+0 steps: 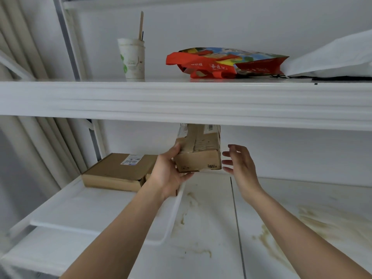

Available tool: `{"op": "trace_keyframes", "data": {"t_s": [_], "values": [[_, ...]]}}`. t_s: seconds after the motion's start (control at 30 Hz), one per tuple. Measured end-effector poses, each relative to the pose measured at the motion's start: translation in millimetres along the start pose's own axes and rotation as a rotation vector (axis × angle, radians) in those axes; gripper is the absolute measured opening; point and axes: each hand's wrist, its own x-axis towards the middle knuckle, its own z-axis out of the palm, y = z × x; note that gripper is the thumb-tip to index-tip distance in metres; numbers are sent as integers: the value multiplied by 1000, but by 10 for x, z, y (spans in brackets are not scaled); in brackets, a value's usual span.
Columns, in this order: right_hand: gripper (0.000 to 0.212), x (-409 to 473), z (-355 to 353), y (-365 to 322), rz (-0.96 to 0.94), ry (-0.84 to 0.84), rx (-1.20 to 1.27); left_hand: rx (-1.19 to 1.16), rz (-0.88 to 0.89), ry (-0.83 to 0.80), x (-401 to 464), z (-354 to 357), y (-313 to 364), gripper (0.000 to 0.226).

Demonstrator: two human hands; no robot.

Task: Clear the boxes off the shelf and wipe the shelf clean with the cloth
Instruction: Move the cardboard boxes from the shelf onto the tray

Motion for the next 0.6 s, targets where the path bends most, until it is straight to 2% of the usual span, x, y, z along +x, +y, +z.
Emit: {"op": "trace_keyframes", "data": {"t_s": [0.13, 0.2, 0.3, 0.37, 0.5, 0.6], "values": [[50, -69, 359, -192, 111, -173, -11, 87, 93, -36, -86, -179, 85, 30], [59, -100, 535, -229, 170, -250, -48, 133, 127, -38, -113, -305, 133, 44], [54, -133, 803, -226, 307, -319, 60, 128, 146, -25, -134, -548, 227, 79], [51, -142, 963, -197, 356, -340, 143, 111, 138, -30, -201, -691, 313, 91], [49, -171, 1282, -111, 340, -385, 157, 162, 133, -39, -400, -923, 484, 89], [48, -203, 1574, -60, 326, -399, 199, 202, 133, 25, -526, -1144, 634, 100]]}}
